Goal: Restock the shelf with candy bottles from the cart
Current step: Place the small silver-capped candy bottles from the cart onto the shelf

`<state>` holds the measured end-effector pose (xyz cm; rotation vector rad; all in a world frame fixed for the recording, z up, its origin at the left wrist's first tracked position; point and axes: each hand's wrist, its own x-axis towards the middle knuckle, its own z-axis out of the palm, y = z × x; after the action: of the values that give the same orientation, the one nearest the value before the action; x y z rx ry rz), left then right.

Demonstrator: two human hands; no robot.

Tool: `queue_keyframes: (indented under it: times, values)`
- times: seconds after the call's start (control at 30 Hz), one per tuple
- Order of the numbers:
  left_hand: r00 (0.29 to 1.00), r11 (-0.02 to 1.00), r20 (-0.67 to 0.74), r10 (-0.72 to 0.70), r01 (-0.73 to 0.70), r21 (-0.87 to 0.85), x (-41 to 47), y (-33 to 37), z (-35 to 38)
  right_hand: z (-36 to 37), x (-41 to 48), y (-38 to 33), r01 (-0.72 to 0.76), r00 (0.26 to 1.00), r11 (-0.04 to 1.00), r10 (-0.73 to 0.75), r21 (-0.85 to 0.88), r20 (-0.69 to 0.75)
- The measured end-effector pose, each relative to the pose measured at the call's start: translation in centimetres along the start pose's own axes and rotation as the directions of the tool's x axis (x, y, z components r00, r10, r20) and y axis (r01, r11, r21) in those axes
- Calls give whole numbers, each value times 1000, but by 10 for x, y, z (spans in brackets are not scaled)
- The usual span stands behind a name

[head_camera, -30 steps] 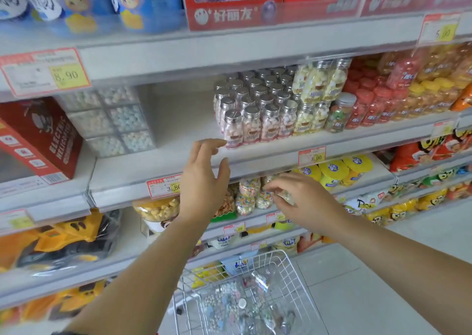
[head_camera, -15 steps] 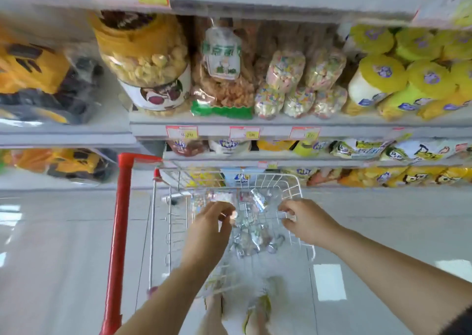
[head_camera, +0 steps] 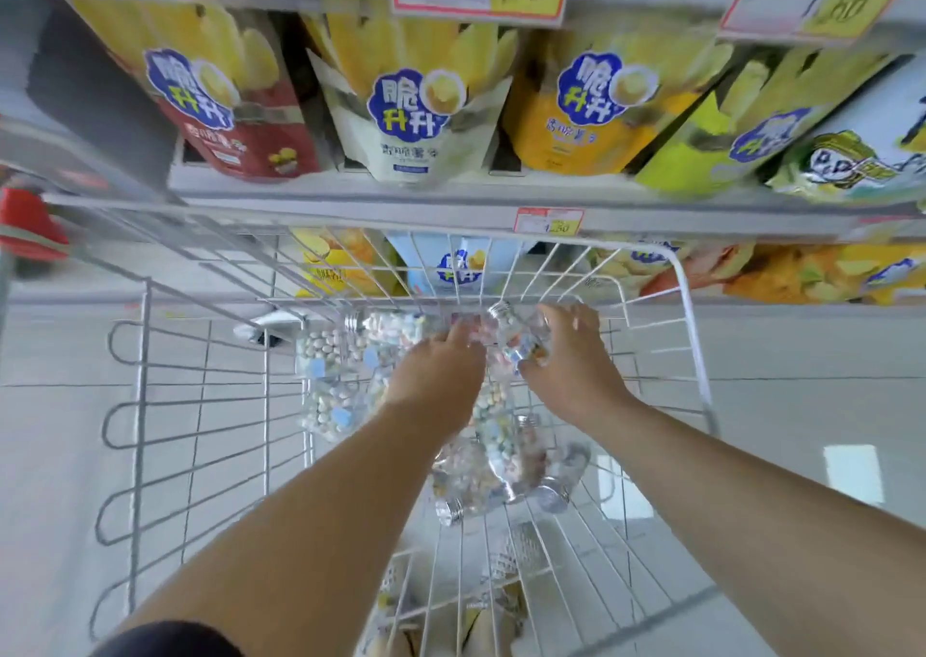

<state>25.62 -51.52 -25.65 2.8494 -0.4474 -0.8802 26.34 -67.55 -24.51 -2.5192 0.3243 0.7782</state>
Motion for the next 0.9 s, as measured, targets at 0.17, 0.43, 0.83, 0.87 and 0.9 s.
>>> queue_keyframes:
  times: [0.17, 0.43, 0.83, 0.87, 0.9]
  values:
    - [997, 960, 13, 75, -76, 271, 36, 2, 18, 18, 11, 5, 57, 997, 988, -64, -140, -47]
    - [993, 975, 104, -54, 30, 220, 44, 8, 19, 3, 11, 11, 39, 996, 989, -50, -145, -71]
    - [986, 994, 160, -52, 35, 106, -2, 16, -2, -23, -42, 9, 91, 988, 996, -88, 16, -123]
    - [984, 995, 169, -50, 34, 93, -11, 15, -9, -27, -49, 8, 107, 985, 994, -101, 35, -141]
    - [984, 996, 172, -49, 36, 78, -22, 13, -16, -31, -56, 7, 121, 981, 991, -111, 59, -157]
